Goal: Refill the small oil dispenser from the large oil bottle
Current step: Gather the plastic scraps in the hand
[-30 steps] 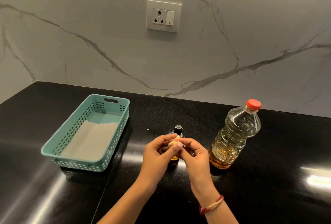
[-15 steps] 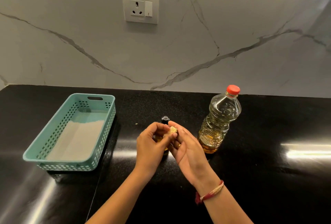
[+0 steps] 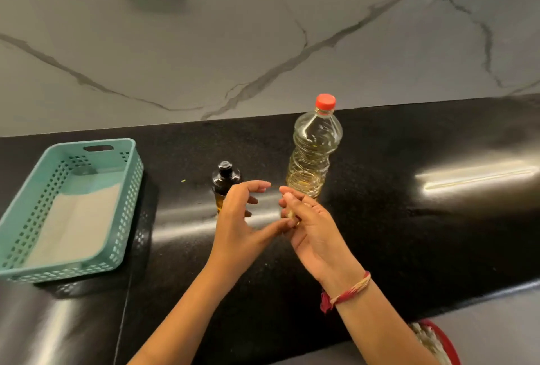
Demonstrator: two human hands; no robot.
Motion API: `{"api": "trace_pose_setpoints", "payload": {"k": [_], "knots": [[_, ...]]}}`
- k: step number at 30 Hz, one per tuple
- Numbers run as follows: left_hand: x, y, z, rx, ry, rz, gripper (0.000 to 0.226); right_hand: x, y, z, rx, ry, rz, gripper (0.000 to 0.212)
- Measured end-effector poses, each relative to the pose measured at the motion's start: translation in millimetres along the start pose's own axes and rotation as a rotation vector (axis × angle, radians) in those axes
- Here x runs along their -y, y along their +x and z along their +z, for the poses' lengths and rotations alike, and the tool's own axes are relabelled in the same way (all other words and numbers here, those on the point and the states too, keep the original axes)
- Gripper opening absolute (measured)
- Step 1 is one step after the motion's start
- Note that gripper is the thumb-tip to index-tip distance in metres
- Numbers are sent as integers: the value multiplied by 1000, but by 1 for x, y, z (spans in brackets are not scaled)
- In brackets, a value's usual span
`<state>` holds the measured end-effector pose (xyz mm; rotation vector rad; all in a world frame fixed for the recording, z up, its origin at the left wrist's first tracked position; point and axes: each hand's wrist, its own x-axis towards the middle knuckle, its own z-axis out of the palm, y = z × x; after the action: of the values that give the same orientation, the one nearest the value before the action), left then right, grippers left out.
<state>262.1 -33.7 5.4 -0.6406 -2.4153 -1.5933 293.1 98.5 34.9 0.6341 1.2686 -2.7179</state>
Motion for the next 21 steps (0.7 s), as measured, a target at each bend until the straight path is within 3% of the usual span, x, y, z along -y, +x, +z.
{"api": "trace_pose_setpoints", "payload": {"k": [5, 15, 21], "knots": [[-24, -15, 38, 30, -198, -129, 42, 25, -26, -42, -38, 72, 8, 24], [-99, -66, 160, 284, -542, -337, 22, 57, -100, -157, -197, 224, 28, 27], [-129, -93, 227, 399, -563, -554, 23, 72, -136, -232, -284, 278, -23, 37]]}}
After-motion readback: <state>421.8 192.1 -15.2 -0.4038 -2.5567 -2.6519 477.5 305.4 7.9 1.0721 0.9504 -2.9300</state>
